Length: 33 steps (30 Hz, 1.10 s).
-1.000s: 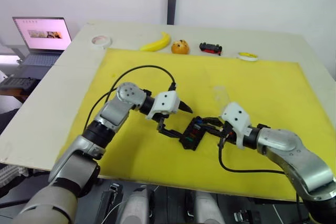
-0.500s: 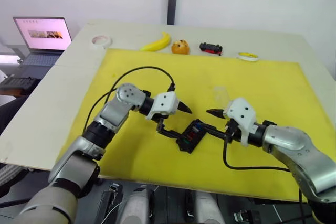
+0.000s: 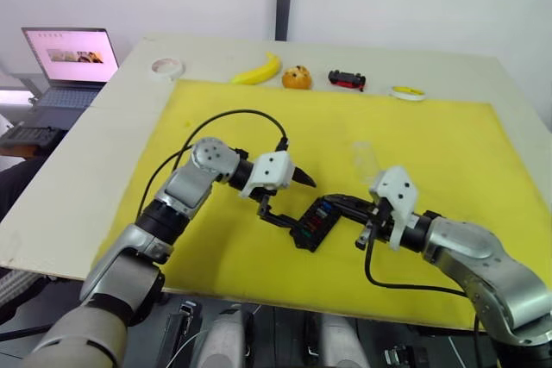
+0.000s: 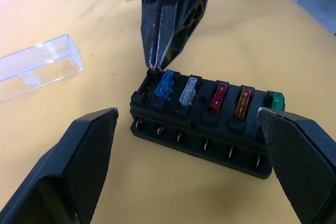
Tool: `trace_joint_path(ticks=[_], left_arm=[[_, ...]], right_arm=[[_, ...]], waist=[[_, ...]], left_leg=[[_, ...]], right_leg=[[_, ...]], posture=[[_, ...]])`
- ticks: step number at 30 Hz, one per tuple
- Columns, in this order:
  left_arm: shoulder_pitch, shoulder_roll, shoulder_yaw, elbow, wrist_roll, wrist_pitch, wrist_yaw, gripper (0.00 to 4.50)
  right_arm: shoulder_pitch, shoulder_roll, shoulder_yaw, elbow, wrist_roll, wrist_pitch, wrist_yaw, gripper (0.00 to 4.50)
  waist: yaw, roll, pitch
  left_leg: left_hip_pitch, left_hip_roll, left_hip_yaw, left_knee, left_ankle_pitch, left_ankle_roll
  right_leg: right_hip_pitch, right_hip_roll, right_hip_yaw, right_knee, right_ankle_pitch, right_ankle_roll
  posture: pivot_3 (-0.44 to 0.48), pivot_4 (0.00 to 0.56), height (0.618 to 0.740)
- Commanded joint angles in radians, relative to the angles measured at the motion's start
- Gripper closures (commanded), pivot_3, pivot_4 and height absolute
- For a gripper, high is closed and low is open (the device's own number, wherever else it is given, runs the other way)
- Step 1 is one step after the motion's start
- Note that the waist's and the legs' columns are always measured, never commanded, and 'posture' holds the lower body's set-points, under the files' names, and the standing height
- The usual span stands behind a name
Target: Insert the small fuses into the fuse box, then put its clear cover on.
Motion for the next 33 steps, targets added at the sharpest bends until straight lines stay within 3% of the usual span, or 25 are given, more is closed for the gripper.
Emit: trace_joint_path(ticks=[1,12,19,26,33], left_arm=[[-0.006,-0.005,0.024,-0.019,0.003,-0.012,-0.001,0.0],[-0.016,-0.006,0.026,-0.019,0.003,-0.005,-0.002,0.0],[-0.02,-0.007,0.03,-0.015,0.005,-0.001,-0.002,0.0],[0.049,0.048,0.115,-0.127,-0.059,0.141,0.049,0.0],[0.28,0.24,0.31,-0.437,-0.222,0.433,0.119,0.0]], right_arm=[[0.006,0.018,-0.005,0.006,0.003,-0.032,-0.009,4.44],[0.04,-0.025,0.122,0.055,-0.122,-0.016,-0.034,4.44],[0.034,-0.011,0.104,0.039,-0.11,-0.014,-0.044,4.44],[0.01,-0.018,-0.101,-0.105,0.069,0.049,-0.047,4.44],[0.096,-0.144,-0.382,-0.1,0.219,0.12,0.029,4.44]], waist=[[0.0,0.0,0.0],[0.0,0.0,-0.001],[0.0,0.0,-0.002],[-0.003,0.001,-0.002],[-0.017,0.001,-0.002]], left_leg=[[0.0,0.0,0.0,0.0,0.0,0.0],[0.0,-0.001,0.0,0.0,0.0,0.0],[0.002,0.0,0.0,0.0,0.0,0.0],[0.002,0.001,0.0,0.0,0.0,0.0],[0.002,0.003,-0.001,0.0,0.0,0.0]], right_leg=[[0.0,0.0,0.0,0.0,0.0,0.0],[0.0,0.0,0.0,0.0,0.0,0.0],[0.002,0.001,0.0,0.0,0.0,0.0],[0.002,0.0,0.001,0.0,0.0,0.0],[0.001,0.001,0.0,0.001,0.0,0.0]], posture=[[0.0,0.15,0.74],[0.0,0.15,0.74],[0.0,0.15,0.74],[0.0,0.15,0.74],[0.0,0.15,0.74]])
